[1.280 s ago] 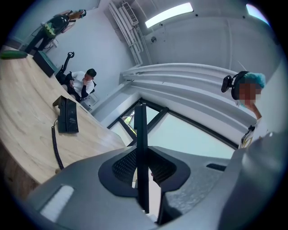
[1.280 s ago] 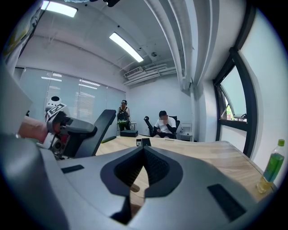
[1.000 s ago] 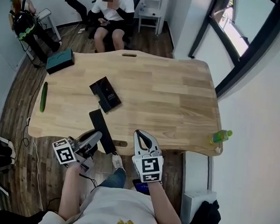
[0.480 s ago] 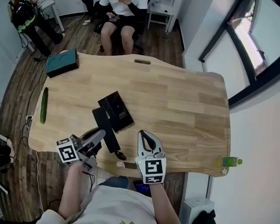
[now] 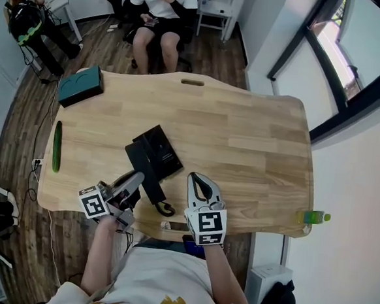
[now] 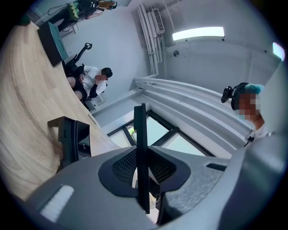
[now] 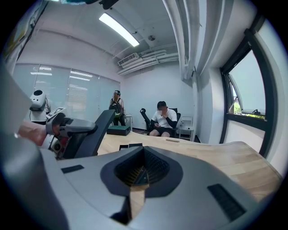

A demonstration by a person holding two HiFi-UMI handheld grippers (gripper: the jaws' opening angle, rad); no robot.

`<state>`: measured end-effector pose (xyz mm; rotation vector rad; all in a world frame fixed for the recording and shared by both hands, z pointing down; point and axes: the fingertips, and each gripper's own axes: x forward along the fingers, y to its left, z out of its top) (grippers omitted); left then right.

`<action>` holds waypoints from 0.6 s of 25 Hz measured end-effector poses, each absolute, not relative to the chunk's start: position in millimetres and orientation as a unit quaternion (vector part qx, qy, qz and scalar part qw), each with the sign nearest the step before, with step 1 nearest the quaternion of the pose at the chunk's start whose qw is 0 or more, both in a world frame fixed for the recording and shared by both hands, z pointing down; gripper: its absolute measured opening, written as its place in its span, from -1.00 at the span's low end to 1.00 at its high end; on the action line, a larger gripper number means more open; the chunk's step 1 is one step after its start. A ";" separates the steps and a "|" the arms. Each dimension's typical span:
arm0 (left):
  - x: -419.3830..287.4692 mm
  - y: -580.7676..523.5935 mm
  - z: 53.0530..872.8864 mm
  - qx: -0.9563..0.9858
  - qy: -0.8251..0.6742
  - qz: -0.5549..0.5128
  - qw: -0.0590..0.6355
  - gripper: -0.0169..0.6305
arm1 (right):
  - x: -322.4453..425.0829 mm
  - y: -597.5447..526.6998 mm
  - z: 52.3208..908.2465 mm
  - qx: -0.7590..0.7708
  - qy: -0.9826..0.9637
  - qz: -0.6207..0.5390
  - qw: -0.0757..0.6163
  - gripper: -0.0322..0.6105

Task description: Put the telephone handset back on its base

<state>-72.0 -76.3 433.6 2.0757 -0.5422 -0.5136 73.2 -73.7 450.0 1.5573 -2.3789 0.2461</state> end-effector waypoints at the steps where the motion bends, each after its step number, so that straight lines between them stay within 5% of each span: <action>1: -71.2 -75.9 433.5 0.840 -0.218 -0.208 0.451 -0.73 | 75.3 -73.0 450.4 0.543 -0.823 0.087 0.145 -0.89; 15: -84.7 -79.5 435.0 0.827 -0.247 -0.231 0.450 -0.73 | 64.9 -81.9 454.7 0.528 -0.834 0.083 0.138 -0.89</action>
